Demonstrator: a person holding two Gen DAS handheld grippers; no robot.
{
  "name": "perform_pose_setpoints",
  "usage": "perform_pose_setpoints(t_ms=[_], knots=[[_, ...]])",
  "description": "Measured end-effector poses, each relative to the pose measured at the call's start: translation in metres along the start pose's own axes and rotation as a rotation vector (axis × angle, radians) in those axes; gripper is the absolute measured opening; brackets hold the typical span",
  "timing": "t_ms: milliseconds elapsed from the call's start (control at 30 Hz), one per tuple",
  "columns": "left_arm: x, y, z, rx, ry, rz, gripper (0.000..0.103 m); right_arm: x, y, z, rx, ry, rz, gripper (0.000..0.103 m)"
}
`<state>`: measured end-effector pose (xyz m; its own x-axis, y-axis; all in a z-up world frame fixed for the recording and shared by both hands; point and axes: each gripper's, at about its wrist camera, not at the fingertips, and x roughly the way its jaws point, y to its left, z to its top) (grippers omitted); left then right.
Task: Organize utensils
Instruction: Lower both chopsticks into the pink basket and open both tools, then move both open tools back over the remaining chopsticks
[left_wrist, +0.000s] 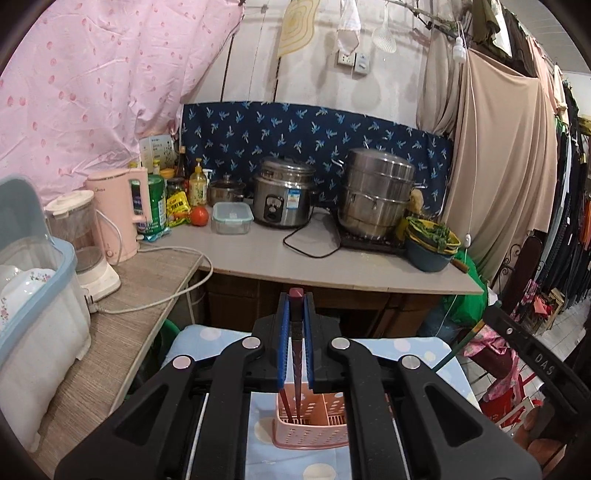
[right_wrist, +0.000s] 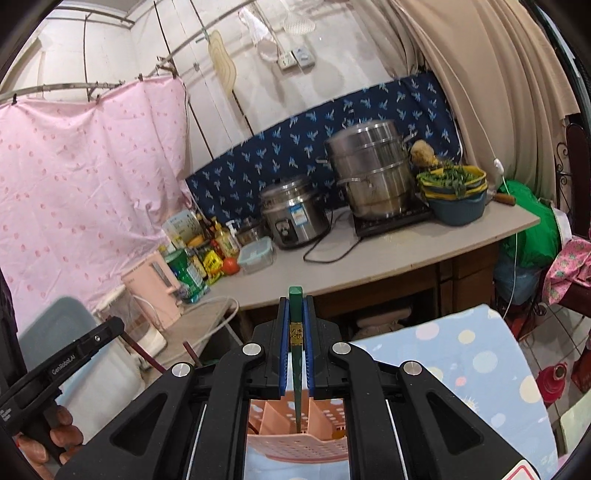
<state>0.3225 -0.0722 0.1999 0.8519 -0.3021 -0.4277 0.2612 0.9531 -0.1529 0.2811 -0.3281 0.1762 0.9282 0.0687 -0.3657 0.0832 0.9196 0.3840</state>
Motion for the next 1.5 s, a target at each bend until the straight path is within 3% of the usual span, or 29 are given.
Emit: perform_pose_setpoints(t_ms=[333,467,700,767,1100,1500], knots=[[0.031,0.004,-0.023,-0.013,0.084,-0.011,0.008,0.03,-0.005,-0.035,-0.023,0.08,-0.016,0.009],[0.033,0.007,-0.027,-0.027,0.104,-0.007,0.033,0.028,-0.007,-0.038,-0.008,0.08,-0.019,0.022],[0.025,0.003,-0.032,-0.005,0.092,0.029,0.039,0.013,-0.005,-0.035,-0.011,0.055,-0.021,0.032],[0.02,0.002,-0.032,-0.002,0.088,0.039,0.047,0.007,-0.004,-0.034,-0.015,0.051,-0.018,0.033],[-0.016,-0.006,-0.036,0.029,0.059,0.056,0.052,-0.032,0.004,-0.04,-0.028,0.037,-0.008,0.038],[-0.057,-0.013,-0.072,0.071,0.082,0.077,0.054,-0.088,0.01,-0.083,-0.041,0.081,-0.012,0.039]])
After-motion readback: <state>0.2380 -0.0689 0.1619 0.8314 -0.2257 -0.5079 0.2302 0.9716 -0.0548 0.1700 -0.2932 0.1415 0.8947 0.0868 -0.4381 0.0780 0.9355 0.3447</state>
